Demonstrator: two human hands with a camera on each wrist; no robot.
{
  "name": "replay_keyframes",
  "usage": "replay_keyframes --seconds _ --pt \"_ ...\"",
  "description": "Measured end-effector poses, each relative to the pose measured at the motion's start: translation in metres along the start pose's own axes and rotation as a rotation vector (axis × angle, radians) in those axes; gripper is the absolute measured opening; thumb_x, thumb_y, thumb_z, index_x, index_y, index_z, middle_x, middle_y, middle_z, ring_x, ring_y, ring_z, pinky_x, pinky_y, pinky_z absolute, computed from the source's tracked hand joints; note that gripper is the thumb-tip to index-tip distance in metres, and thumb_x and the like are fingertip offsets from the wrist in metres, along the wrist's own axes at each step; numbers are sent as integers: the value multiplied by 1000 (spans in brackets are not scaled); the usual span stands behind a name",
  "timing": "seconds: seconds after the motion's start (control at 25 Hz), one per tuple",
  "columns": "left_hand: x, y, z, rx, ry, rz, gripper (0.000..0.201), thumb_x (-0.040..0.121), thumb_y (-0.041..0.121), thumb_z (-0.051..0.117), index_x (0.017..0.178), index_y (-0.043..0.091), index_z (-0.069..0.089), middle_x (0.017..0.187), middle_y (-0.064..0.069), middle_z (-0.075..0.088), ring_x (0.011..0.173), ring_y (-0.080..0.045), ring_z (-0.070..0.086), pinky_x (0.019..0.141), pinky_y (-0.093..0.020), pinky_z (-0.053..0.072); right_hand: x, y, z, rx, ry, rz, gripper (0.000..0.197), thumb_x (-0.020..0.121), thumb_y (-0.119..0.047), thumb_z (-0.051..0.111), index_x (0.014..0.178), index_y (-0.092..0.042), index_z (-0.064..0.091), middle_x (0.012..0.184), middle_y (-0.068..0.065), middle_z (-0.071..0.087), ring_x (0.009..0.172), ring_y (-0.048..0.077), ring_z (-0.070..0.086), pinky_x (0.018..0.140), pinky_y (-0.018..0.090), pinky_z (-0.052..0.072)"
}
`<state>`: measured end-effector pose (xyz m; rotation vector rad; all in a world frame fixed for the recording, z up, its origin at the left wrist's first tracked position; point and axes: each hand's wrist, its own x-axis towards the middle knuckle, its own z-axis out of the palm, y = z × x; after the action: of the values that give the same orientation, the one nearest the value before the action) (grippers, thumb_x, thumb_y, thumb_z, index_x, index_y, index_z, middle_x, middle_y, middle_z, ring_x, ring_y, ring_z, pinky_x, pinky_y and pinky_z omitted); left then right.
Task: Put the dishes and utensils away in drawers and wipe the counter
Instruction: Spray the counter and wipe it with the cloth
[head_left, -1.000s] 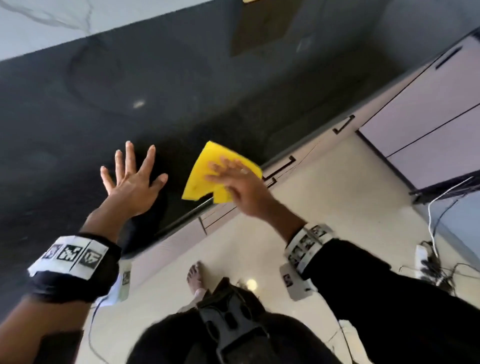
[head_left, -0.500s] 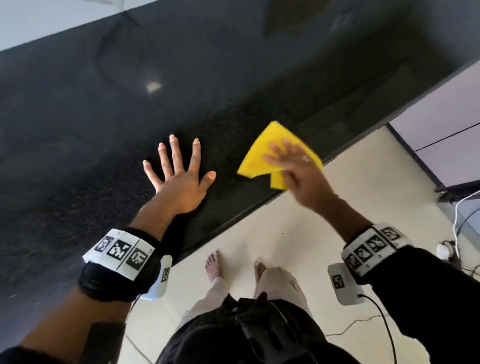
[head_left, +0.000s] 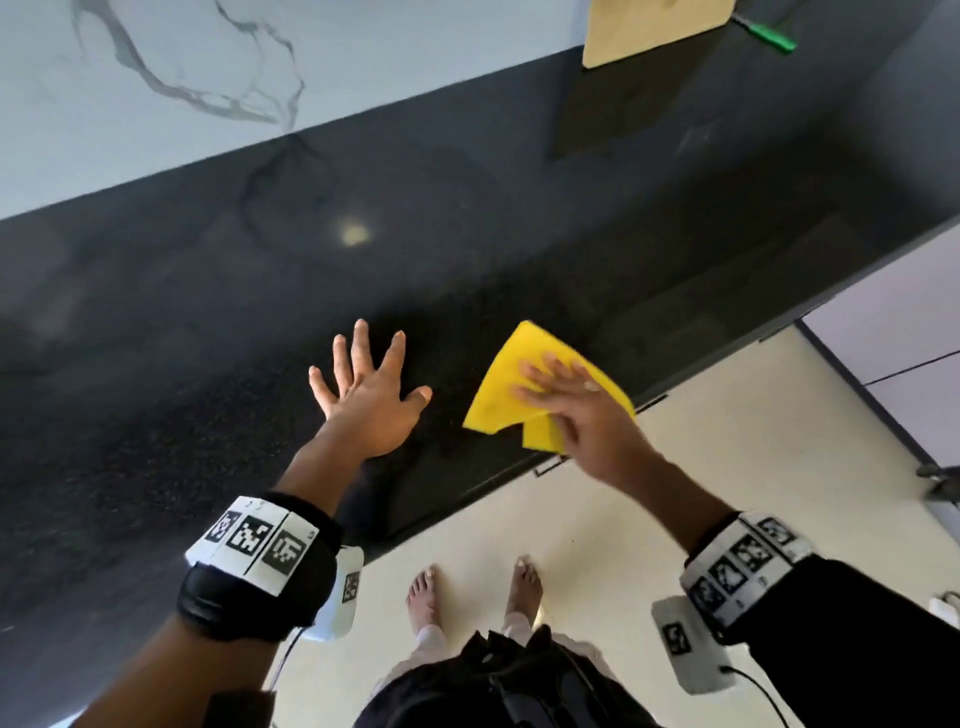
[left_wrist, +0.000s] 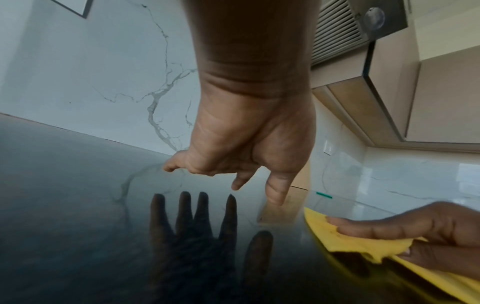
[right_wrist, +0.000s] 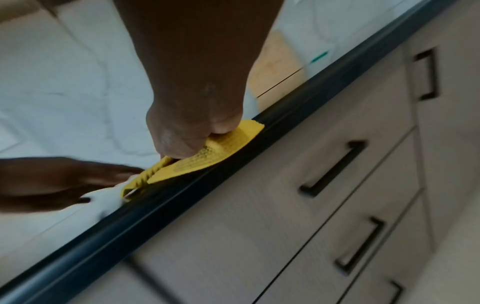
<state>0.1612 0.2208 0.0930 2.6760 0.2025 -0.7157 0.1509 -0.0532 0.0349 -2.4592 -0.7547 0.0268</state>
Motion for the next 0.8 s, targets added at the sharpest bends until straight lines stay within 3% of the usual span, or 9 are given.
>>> replay_keyframes --seconds 0.12,0.2,0.24,0.32,0.44,0.64,0.72,0.8 --pt "11 27 -2 -50 23 -32 76 96 53 46 154 39 0 160 -1 -27 147 -24 -23 116 -54 -11 2 59 -37 42 226 389 56 82 0 38 129 -18 62 144 14 50 141 40 34 117 51 21" --pt "17 38 -5 -64 40 -62 76 96 52 46 154 39 -1 160 -1 -26 148 -23 -22 117 -53 -9 32 46 -32 43 274 577 59 79 4 41 130 -19 62 149 13 44 144 43 26 117 53 13" --pt "20 41 -8 -70 50 -76 75 97 50 46 154 38 -2 160 -1 -26 148 -23 -21 118 -52 -8 53 27 -23 56 231 608 59 82 5 45 131 -22 61 153 10 39 147 41 20 118 51 9" --pt "28 42 -20 -76 85 -104 74 100 43 45 155 36 -5 160 -2 -26 149 -23 -19 119 -51 -6 97 -20 1 149 112 535 57 87 3 47 132 -29 60 157 0 33 150 33 9 119 44 1" --pt "44 33 -42 -65 118 -144 74 101 27 43 155 34 -7 161 -2 -25 150 -22 -16 119 -51 -4 141 -69 37 188 -70 268 54 92 -4 46 137 -33 55 159 -5 28 152 28 0 119 40 -9" --pt "106 15 -85 -63 146 -185 70 100 21 40 156 32 0 163 -2 -16 148 -24 -21 119 -50 -6 207 -24 31 113 -173 -3 53 99 -7 40 142 -35 48 160 -9 25 151 19 1 122 36 -4" --pt "137 14 -101 -85 167 -185 67 100 24 40 156 31 5 163 -4 -14 148 -26 -23 119 -50 -7 231 -3 23 99 -167 -11 49 101 -12 39 147 -30 41 160 -6 25 151 18 2 123 37 0" --pt "173 10 -122 -118 189 -178 66 99 32 42 156 33 9 163 -5 -14 147 -28 -24 119 -51 -9 257 16 14 55 -145 43 50 104 -20 39 153 -21 31 160 5 27 151 26 9 123 36 5"
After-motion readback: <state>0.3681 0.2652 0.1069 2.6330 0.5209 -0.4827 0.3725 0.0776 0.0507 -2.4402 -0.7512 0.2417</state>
